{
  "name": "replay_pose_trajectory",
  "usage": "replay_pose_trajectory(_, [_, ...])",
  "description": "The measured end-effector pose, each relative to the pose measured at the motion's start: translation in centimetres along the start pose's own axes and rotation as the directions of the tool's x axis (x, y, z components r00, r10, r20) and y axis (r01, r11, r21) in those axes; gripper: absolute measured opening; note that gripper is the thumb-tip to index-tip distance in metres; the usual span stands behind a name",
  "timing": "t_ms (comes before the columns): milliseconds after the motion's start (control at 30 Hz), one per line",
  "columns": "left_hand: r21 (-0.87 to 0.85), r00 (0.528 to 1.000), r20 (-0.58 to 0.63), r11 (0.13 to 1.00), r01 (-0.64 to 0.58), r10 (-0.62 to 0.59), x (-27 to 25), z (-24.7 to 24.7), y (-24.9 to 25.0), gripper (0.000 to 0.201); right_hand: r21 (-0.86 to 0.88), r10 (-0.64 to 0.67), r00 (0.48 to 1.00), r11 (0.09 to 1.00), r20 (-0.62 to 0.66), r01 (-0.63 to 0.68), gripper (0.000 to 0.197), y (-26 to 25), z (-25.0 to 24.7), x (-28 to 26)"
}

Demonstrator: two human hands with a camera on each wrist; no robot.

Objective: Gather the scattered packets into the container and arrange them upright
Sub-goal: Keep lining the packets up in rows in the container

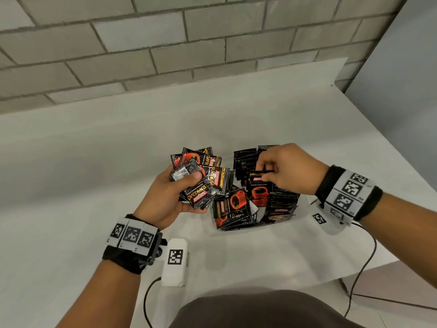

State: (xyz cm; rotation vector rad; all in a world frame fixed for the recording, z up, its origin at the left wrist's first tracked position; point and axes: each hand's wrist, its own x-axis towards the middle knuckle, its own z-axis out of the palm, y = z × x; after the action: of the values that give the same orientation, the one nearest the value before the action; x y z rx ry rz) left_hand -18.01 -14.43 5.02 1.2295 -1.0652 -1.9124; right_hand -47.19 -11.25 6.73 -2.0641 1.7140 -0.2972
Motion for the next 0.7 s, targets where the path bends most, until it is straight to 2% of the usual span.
replay_pose_trajectory(233, [0.01, 1.0, 0.011, 1.0, 0.005, -0.005, 0.0, 0.0, -0.1, 0.043, -0.063, -0.041, 0.998, 0.997, -0.044, 0.038, 0.018, -0.1, -0.5, 0.3])
replay_pose_trajectory(367, [0.013, 1.0, 0.021, 1.0, 0.006, -0.006, 0.1, 0.3, -0.1, 0.048, -0.132, 0.001, 0.999, 0.991, 0.043, 0.005, 0.016, -0.1, 0.3, 0.0])
replay_pose_trajectory(467, [0.018, 1.0, 0.03, 1.0, 0.006, -0.006, 0.1, 0.5, -0.1, 0.045, -0.2, 0.031, 0.999, 0.979, 0.034, -0.024, 0.017, 0.1, 1.1, -0.2])
replay_pose_trajectory(600, [0.03, 0.999, 0.037, 1.0, 0.01, -0.011, 0.0, 0.7, 0.0, 0.044, -0.17, 0.04, 0.999, 0.985, -0.009, -0.041, 0.028, 0.1, 0.6, -0.2])
replay_pose_trajectory(700, [0.039, 0.998, 0.057, 0.999, 0.007, -0.009, -0.1, 1.2, 0.1, 0.044, 0.003, 0.005, 0.998, 1.0, -0.069, -0.005, 0.019, -0.9, -0.6, -0.4])
